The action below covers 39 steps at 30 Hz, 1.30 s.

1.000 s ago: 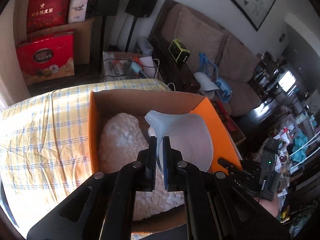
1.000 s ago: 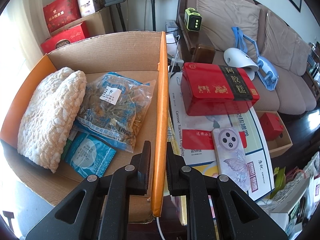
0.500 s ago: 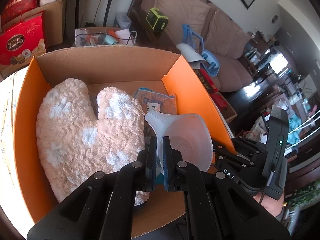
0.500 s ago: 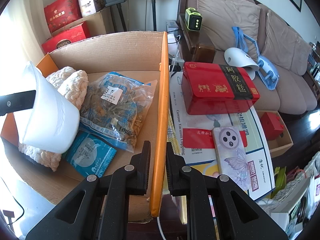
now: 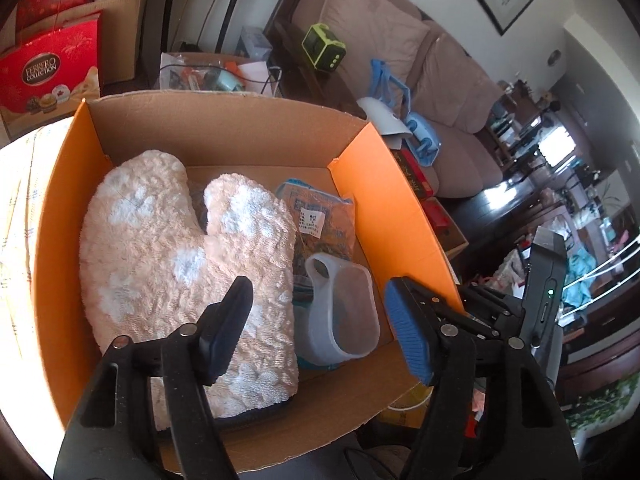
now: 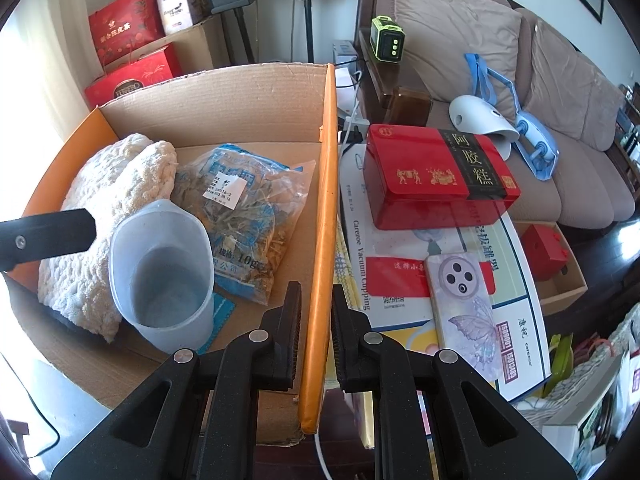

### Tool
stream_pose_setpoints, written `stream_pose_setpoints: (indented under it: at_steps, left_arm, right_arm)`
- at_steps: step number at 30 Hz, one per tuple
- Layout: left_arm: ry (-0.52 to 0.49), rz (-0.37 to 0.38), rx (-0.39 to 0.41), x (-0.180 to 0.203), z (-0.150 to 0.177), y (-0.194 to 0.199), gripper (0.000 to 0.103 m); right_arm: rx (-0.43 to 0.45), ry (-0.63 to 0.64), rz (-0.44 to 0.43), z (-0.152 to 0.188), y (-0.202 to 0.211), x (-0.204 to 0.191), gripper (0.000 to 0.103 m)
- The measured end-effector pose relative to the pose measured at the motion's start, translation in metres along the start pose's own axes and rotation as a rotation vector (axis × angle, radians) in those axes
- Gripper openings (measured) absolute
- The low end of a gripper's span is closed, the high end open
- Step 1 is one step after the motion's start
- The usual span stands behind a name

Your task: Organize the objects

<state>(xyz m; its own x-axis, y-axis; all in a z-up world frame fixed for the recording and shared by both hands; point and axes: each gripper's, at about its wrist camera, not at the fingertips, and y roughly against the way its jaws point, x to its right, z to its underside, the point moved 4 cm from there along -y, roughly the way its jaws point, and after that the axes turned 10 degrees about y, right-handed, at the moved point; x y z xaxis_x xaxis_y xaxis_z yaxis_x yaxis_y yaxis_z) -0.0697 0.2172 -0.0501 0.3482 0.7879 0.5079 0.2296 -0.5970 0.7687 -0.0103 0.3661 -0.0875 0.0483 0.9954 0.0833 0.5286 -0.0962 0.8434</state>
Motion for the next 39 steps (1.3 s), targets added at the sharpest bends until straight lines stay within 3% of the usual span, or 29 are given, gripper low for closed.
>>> stream_pose_setpoints:
  at_steps: [7, 25, 39]
  left_arm:
    - [0.013, -0.059, 0.071, -0.021, -0.008, 0.031, 0.094]
    - [0.095, -0.149, 0.185, -0.092, 0.007, 0.104, 0.096]
    - [0.113, -0.275, 0.242, -0.121, 0.025, 0.122, 0.096]
  right_arm:
    - [0.002, -0.004, -0.004, -0.001, 0.0, -0.001, 0.013]
    - [0.012, 0.029, 0.005, -0.009, -0.01, 0.004, 0.01]
    - [0.013, 0.035, 0.024, -0.024, -0.022, 0.011, 0.009]
